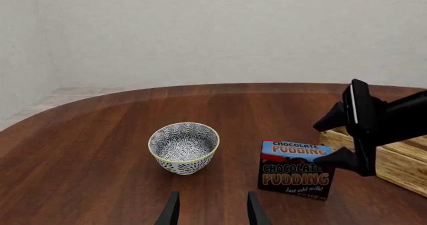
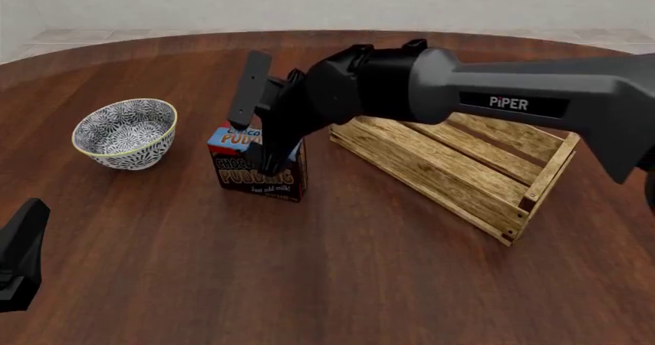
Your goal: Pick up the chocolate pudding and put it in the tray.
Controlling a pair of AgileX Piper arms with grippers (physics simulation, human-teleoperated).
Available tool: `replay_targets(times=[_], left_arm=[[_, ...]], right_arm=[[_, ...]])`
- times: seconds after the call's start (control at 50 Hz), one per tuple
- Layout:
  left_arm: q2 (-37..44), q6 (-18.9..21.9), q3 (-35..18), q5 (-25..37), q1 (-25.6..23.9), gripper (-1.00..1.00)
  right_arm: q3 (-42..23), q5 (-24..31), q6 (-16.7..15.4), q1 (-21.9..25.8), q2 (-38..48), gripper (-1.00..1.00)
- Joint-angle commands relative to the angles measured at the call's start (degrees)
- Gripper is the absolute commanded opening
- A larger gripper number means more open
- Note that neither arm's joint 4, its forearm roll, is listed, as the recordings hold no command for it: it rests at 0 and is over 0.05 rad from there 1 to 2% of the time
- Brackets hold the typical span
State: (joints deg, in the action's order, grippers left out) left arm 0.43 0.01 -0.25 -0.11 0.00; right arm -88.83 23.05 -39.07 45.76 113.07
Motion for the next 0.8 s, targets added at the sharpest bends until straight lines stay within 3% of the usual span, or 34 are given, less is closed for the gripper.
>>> replay_targets(times=[0.02, 0.8], left_arm=[[0.0, 0.0, 0.0, 0.0, 0.0, 1.0], [0.0, 0.0, 0.0, 0.0, 0.0, 1.0]], right_arm=[[-1.29, 0.44, 0.1, -0.22, 0.71, 1.0], [-4.47, 0.39, 1.89, -1.38, 4.37, 1.0]])
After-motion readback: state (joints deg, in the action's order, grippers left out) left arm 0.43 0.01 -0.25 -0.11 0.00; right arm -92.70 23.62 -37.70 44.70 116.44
